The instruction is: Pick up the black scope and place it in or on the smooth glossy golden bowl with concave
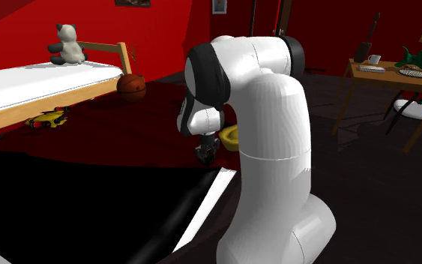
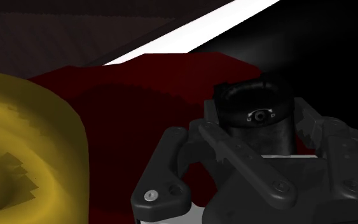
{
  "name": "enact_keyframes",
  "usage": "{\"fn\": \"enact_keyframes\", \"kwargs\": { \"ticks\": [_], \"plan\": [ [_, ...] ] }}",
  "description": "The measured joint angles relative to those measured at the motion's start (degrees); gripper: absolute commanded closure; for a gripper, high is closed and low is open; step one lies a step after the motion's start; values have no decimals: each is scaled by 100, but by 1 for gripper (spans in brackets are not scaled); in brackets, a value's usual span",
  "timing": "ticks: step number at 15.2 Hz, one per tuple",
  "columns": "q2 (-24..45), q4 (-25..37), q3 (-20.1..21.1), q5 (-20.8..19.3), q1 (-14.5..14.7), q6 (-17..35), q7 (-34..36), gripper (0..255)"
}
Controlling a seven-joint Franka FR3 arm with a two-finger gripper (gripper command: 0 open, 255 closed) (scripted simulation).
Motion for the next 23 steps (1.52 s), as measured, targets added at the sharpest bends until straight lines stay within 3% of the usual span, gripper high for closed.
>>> {"fn": "enact_keyframes", "kwargs": {
  "ticks": [23],
  "plan": [
    [-1187, 416, -139, -425, 115, -1563, 259, 255]
  ]
}}
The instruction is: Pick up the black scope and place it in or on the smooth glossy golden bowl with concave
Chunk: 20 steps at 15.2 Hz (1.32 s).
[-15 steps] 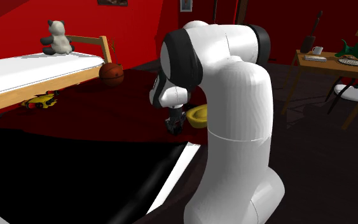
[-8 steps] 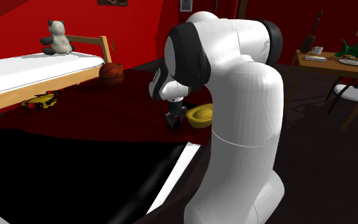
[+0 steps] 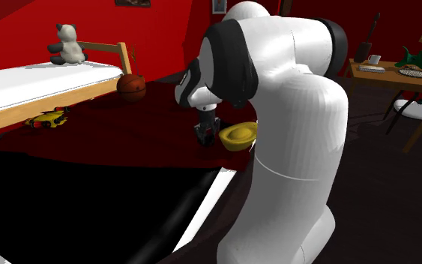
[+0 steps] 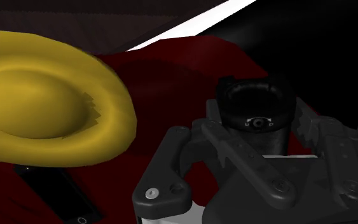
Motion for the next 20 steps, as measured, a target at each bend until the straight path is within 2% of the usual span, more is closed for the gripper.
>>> {"fn": "enact_keyframes", "kwargs": {
  "ticks": [10, 18, 20],
  "plan": [
    [-317, 356, -27, -92, -9, -662, 5, 255],
    [479, 1405, -418, 210, -586, -938, -1071, 255],
    [832, 1831, -478, 348, -762, -1030, -1343, 255]
  ]
}}
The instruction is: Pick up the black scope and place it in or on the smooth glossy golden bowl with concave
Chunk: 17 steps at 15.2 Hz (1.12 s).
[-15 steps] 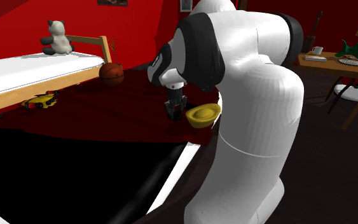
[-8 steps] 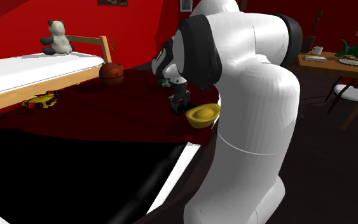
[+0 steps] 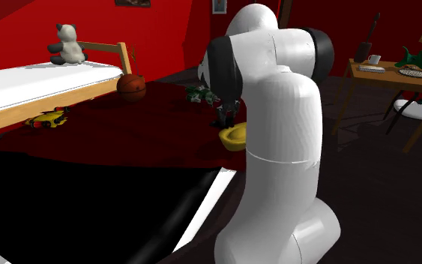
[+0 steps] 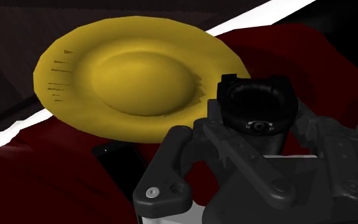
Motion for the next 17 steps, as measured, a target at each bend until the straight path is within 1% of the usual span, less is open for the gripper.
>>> {"fn": "enact_keyframes", "kwargs": {
  "ticks": [2, 8, 10, 17],
  "plan": [
    [322, 392, -52, 130, -194, -89, -269, 255],
    [1343, 1878, -125, 496, -853, -601, -961, 255],
    [1477, 1999, -124, 542, -941, -595, -1046, 255],
    [1668, 1771, -85, 615, -964, -188, -1096, 255]
  ]
}}
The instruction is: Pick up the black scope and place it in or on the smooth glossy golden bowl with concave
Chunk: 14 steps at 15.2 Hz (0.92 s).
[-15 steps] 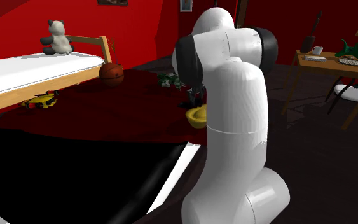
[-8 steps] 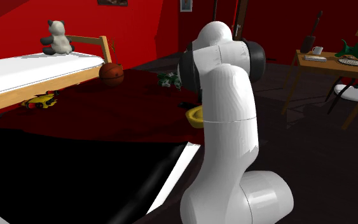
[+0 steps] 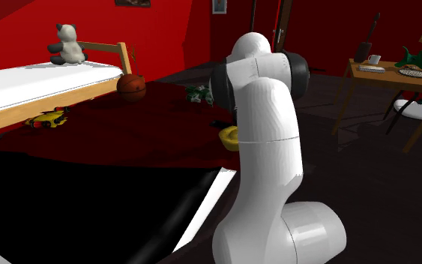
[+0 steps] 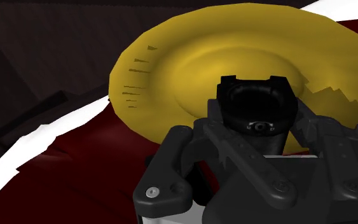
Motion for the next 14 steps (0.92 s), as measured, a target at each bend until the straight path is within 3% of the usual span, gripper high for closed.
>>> {"fn": "enact_keyframes", "kwargs": {
  "ticks": [11, 12, 14],
  "plan": [
    [148, -206, 35, 63, -14, 352, -38, 255],
    [147, -205, 35, 63, -14, 352, -38, 0],
    [151, -208, 36, 63, -12, 356, -36, 0]
  ]
}}
